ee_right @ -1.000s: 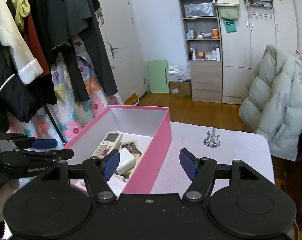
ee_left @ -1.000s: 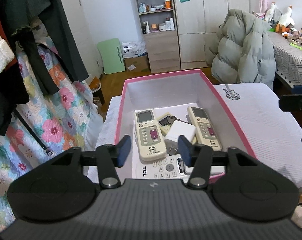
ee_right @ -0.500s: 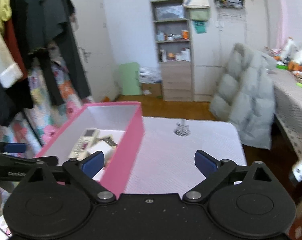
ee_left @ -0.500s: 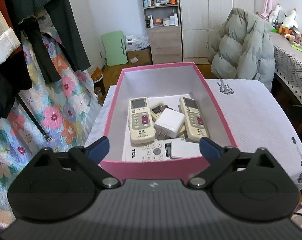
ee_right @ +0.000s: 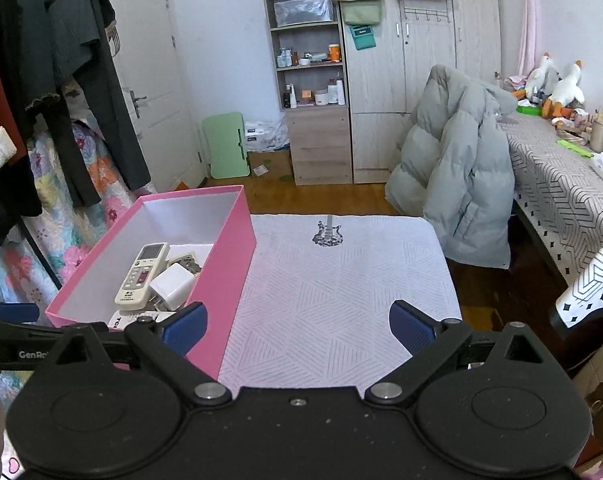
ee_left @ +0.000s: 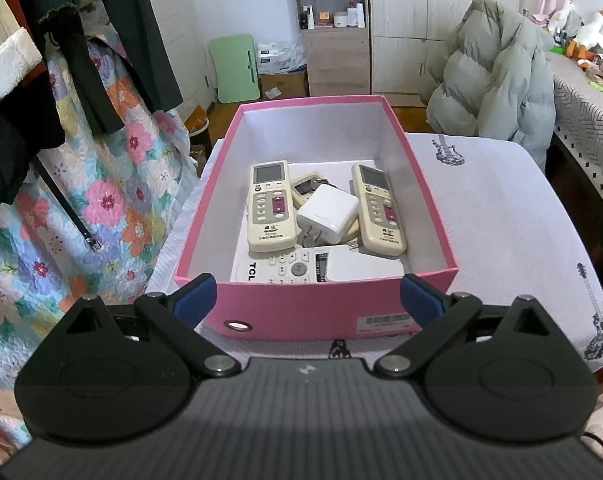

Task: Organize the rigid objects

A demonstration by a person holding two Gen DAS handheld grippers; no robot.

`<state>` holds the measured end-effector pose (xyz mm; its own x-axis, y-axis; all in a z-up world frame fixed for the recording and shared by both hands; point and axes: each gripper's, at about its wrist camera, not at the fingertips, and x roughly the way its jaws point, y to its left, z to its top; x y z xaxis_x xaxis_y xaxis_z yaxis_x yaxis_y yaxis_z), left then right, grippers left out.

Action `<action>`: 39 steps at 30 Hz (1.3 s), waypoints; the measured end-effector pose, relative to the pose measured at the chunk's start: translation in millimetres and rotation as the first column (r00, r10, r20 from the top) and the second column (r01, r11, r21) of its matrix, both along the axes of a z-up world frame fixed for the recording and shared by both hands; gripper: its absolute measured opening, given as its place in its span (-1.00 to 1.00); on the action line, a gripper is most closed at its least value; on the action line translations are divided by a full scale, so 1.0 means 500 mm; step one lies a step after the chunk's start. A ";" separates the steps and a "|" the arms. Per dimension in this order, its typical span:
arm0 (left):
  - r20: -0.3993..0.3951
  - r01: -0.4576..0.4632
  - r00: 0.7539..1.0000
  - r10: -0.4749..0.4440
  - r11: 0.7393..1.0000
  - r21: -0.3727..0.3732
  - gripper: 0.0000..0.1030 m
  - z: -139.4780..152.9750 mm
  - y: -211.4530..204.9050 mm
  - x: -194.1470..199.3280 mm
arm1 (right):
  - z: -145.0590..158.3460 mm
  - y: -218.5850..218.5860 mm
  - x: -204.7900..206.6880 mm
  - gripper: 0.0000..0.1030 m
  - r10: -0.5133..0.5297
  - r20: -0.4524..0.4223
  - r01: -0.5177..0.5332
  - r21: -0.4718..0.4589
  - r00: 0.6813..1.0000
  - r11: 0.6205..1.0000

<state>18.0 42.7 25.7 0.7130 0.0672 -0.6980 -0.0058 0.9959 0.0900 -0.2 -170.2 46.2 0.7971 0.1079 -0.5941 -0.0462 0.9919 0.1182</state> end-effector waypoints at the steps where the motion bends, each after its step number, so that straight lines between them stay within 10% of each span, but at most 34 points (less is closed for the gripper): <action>1: 0.001 0.002 1.000 -0.002 1.000 -0.001 0.93 0.001 -0.002 -0.001 | 0.001 0.001 -0.001 0.93 -0.002 -0.001 0.002 -0.008 1.000 1.000; 39: 0.036 0.001 0.999 0.000 0.999 -0.049 0.99 0.002 -0.025 -0.007 | -0.013 -0.045 0.005 0.93 -0.042 -0.001 0.042 -0.005 0.999 0.999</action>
<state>14.7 30.0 26.9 0.7377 0.0333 -0.6743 -0.0077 0.9991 0.0410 2.1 -192.9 39.8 0.8001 0.0717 -0.5956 -0.0043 0.9935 0.1137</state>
